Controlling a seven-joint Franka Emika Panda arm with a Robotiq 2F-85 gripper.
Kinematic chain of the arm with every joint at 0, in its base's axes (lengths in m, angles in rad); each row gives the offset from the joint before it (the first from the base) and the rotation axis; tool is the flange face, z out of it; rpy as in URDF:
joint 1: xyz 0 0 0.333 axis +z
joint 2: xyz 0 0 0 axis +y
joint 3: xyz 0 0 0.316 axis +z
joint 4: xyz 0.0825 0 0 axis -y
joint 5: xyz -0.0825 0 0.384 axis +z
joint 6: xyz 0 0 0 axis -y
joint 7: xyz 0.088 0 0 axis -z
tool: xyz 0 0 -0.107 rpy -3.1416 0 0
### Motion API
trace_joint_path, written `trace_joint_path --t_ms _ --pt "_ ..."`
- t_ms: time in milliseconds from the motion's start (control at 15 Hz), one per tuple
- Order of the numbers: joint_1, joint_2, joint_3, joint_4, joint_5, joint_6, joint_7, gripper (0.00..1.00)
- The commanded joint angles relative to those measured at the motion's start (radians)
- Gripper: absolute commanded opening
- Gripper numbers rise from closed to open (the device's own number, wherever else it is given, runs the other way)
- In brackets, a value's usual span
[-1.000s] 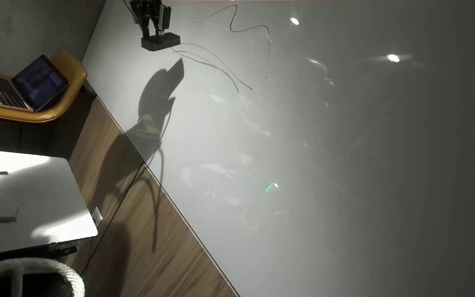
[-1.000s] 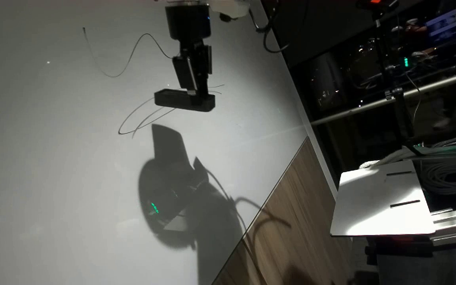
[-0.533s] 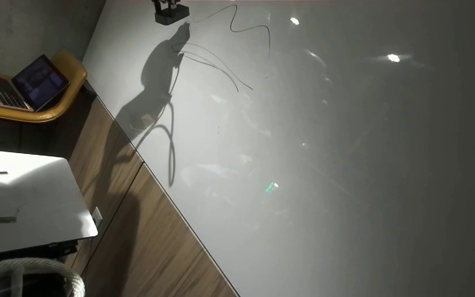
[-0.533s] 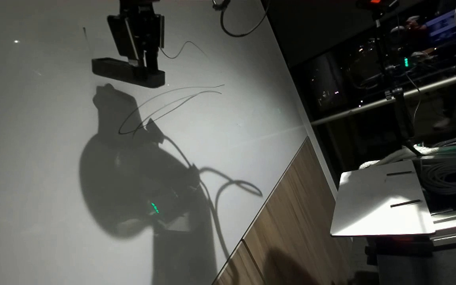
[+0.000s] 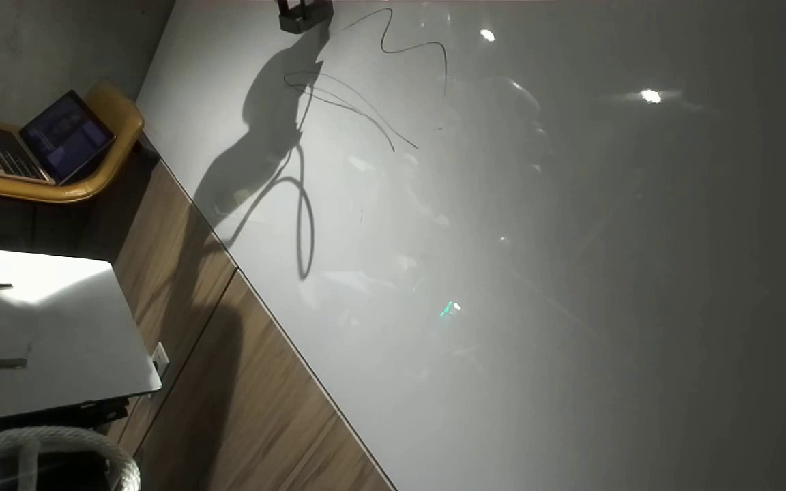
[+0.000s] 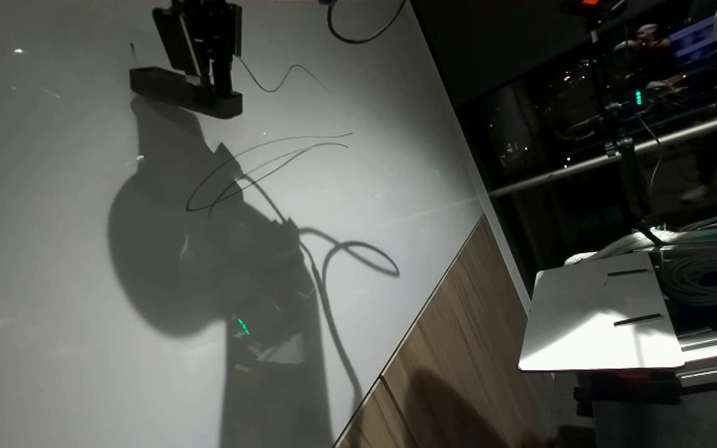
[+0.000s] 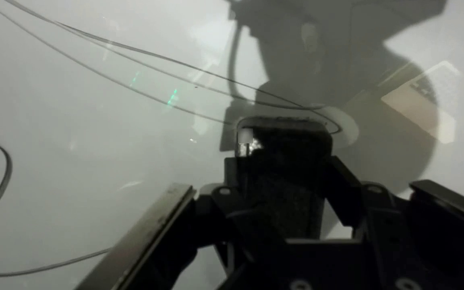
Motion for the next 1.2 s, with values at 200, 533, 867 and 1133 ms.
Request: trace_joint_path --t_ms 200,533,867,1133 --pt "0.008 0.045 -0.016 0.19 -0.069 -0.08 -0.009 0.29" --pt "0.027 0.14 -0.018 0.298 -0.135 -0.095 0.0 0.29" --pt "0.069 0.261 -0.051 0.425 -0.151 -0.134 -0.017 0.29" --pt "0.111 0.316 -0.066 0.506 -0.146 -0.199 -0.022 0.29"
